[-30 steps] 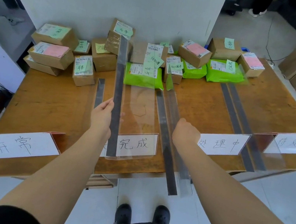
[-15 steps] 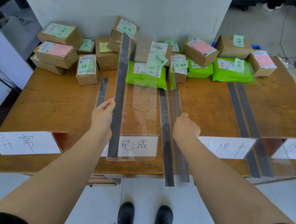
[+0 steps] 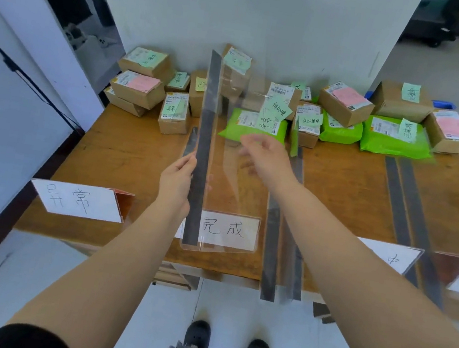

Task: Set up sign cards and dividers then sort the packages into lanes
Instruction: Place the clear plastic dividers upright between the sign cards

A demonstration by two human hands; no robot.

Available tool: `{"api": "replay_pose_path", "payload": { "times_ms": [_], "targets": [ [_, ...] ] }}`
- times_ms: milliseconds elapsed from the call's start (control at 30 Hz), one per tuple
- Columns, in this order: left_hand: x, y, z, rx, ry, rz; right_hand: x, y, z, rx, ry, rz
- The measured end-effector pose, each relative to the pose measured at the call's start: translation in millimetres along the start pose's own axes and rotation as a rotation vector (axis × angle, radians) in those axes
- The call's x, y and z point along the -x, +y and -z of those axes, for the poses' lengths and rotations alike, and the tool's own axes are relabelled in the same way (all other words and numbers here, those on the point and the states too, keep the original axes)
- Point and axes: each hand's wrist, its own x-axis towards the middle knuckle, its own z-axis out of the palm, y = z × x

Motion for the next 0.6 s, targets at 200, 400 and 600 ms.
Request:
{"api": "replay_pose_path", "payload": {
  "times_ms": [200,400,600],
  "targets": [
    [-5.3,17.0,34.8,-0.09,0.0,-0.038,-5.0,-15.1,-37.7,-0.008,-0.038,0.037],
    [-28.9,46.3,84.1,-0.24,-0.09,-0.079,-6.6,-32.0,-89.6,0.087,0.015,0.033],
    [-66.7,70.4,137.3,-0.441,-0.135,-0.099,-19.3,-37.1,-150.8,0.161,0.064,0.002]
  ]
}}
